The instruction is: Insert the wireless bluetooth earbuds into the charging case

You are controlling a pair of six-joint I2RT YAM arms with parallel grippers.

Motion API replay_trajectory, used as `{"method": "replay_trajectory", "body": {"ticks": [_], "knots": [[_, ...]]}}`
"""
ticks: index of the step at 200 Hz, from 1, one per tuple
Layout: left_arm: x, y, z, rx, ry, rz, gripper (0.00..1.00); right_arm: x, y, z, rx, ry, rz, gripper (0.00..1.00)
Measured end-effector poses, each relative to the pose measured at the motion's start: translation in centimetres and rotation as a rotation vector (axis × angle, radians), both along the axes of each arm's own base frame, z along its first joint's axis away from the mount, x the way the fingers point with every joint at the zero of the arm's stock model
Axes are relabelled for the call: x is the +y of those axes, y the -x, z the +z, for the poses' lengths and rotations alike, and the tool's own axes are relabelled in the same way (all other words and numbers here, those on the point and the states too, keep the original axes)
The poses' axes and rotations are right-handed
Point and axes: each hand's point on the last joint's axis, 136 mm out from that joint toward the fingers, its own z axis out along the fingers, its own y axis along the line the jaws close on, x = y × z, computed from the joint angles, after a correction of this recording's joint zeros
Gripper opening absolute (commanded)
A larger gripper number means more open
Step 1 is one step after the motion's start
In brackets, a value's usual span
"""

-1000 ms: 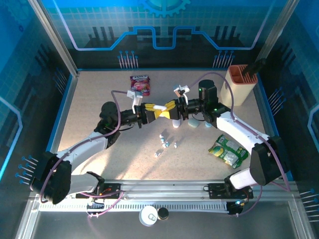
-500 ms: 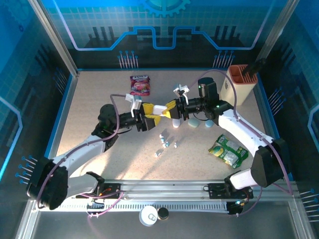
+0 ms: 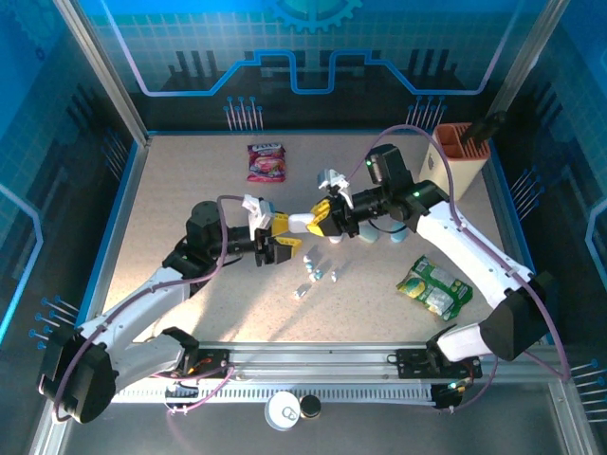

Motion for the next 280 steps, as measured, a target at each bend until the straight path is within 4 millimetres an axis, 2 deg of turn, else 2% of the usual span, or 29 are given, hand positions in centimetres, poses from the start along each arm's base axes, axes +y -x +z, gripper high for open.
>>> {"method": "replay_trajectory", "body": {"ticks": [34, 64, 97, 130, 149, 159, 170, 183, 199, 253, 280], "knots": [[-0.2, -0.2, -0.2, 0.017, 0.002, -0.002, 0.47, 0.2, 0.5, -0.4, -0.016, 0.024, 0.013, 0.08], [-0.4, -0.3, -0.1, 0.038, 0.020, -0.010, 0.40, 0.2, 0.3, -0.5, -0.024, 0.035, 0.003, 0.08], [-0.5, -0.4, 0.4, 0.036, 0.041, -0.020, 0.38, 0.2, 0.0, -0.5, -0.039, 0.034, -0.006, 0.08], [-0.6, -0.3, 0.7, 0.035, 0.055, -0.027, 0.29, 0.3, -0.2, -0.4, -0.051, 0.029, -0.008, 0.08], [-0.7, -0.3, 0.6, 0.045, 0.059, -0.036, 0.20, 0.3, -0.2, -0.4, -0.053, 0.029, -0.009, 0.09], [-0.8, -0.3, 0.6, 0.049, 0.059, -0.039, 0.14, 0.3, -0.2, -0.4, -0.052, 0.030, -0.010, 0.15], [-0.8, -0.3, 0.6, 0.050, 0.060, -0.041, 0.10, 0.3, -0.3, -0.4, -0.051, 0.030, -0.011, 0.26], [-0.8, -0.3, 0.6, 0.044, 0.059, -0.042, 0.10, 0.3, -0.3, -0.4, -0.040, 0.030, -0.020, 0.41], [-0.8, -0.3, 0.5, 0.039, 0.055, -0.043, 0.10, 0.4, -0.8, -0.3, -0.026, 0.027, -0.049, 0.53], [-0.6, -0.8, 0.0, 0.018, 0.032, -0.011, 0.11, 0.3, -3.3, 0.2, 0.068, -0.037, -0.170, 0.63], [-0.7, -0.6, -0.1, 0.011, 0.027, -0.022, 0.10, -0.2, -5.0, 0.5, 0.057, -0.066, -0.242, 0.66]]}}
